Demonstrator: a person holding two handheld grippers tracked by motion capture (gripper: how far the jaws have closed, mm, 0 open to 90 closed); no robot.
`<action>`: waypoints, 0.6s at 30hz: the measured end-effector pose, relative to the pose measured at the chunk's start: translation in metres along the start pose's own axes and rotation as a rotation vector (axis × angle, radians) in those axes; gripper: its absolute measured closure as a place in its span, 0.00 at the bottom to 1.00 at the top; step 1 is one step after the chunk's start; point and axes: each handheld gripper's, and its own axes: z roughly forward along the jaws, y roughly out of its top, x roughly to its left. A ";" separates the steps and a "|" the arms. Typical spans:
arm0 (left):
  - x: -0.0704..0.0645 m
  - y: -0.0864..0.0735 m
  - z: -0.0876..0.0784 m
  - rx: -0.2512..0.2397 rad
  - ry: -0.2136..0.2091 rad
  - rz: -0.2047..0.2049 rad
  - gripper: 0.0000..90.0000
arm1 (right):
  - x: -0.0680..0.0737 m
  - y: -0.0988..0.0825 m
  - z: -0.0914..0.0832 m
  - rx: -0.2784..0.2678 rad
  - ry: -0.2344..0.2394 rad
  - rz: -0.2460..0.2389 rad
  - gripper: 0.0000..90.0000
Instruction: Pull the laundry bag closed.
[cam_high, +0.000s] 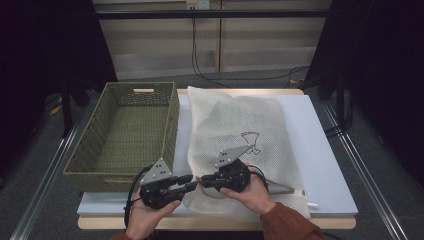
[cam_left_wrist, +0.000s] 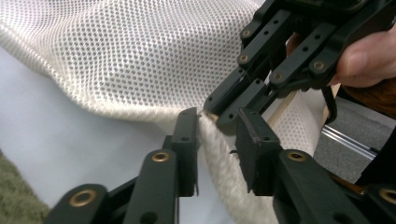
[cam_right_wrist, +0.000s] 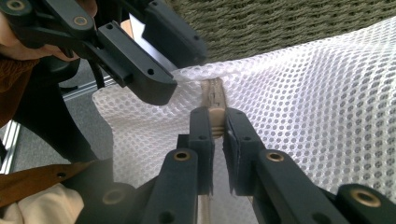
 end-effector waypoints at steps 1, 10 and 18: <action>0.000 0.000 0.001 0.002 -0.002 -0.005 0.77 | 0.000 0.000 -0.001 -0.002 -0.006 0.000 0.92; 0.007 -0.001 0.004 0.013 0.005 -0.041 0.78 | 0.000 0.002 -0.004 -0.005 -0.007 -0.003 0.92; 0.007 0.006 0.001 0.031 0.026 -0.029 0.95 | 0.001 0.004 -0.005 -0.013 -0.003 -0.005 0.92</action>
